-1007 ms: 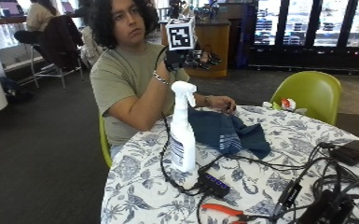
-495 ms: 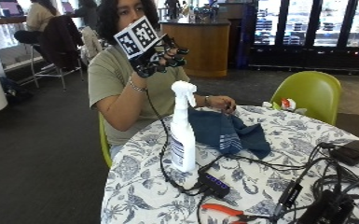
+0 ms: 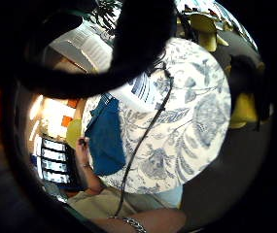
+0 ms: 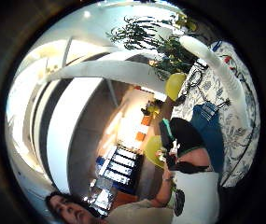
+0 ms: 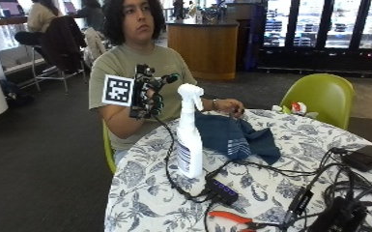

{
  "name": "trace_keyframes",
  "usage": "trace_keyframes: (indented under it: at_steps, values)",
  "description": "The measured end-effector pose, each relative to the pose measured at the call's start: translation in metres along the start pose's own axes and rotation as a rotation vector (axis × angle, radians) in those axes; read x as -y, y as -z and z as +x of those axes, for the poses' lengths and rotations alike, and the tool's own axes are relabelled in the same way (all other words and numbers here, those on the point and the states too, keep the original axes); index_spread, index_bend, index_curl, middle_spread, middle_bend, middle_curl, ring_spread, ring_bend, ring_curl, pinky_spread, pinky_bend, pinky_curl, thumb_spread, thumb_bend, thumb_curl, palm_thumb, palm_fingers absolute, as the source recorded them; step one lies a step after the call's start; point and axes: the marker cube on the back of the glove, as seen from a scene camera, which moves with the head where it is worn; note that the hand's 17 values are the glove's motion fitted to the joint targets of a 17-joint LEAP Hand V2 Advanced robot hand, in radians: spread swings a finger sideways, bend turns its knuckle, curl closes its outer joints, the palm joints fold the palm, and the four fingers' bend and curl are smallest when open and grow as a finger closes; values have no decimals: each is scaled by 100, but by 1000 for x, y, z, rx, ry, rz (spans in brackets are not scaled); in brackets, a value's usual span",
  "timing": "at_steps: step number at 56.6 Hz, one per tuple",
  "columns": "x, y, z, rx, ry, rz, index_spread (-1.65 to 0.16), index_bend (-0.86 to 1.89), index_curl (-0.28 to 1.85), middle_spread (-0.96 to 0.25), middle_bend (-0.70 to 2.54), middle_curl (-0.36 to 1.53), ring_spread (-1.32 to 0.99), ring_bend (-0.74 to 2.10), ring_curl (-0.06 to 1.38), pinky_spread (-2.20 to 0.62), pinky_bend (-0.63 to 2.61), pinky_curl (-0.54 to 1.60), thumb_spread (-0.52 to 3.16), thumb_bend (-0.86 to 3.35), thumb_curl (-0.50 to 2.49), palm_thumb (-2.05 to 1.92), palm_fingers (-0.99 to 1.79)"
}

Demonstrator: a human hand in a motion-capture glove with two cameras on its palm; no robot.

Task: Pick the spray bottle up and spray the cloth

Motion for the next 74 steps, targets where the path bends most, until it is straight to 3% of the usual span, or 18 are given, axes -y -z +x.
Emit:
trace_keyframes:
  at_steps: [13,18,20,23,26,35,45,53,57,62,66,74]
  values:
    - [11,-18,37,131,38,35,-33,12,21,7,19,30,0,50,34,18,51,37,111,1,42,86,59]
    - [30,-28,46,129,2,142,-30,14,23,4,21,33,-2,51,36,12,49,38,116,3,45,90,71]
    - [34,-31,52,127,14,127,-29,12,23,0,25,35,-5,57,38,1,52,39,114,4,47,93,95]
    - [46,-36,59,120,-11,181,-28,12,24,-3,25,37,-8,59,39,-7,56,40,113,4,48,95,104]
    - [57,-40,64,112,-56,239,-28,19,28,-8,33,42,-12,66,44,-12,62,44,114,4,50,97,127]
    - [70,-48,79,90,-77,198,-27,53,43,-16,57,55,-18,78,54,-14,80,56,132,5,51,94,143]
    - [73,-51,80,99,-126,142,-25,72,57,-20,79,69,-20,93,64,-14,94,67,152,12,54,98,127]
    - [48,-41,70,50,-38,109,-24,76,63,-21,85,77,-21,100,69,-14,100,74,160,14,55,96,115]
    - [31,-33,62,15,26,68,-23,69,63,-20,81,76,-21,98,69,-15,97,73,157,11,54,90,110]
    - [21,-26,49,-49,46,101,-24,43,58,-16,67,70,-16,91,65,-17,80,67,143,2,54,82,83]
    - [-4,-17,40,-84,50,5,-23,30,54,-11,58,65,-11,81,62,-9,68,63,138,-2,53,77,56]
    - [-34,-3,28,-116,92,-1,-26,15,44,0,35,53,-2,57,49,10,56,51,126,-4,50,69,29]
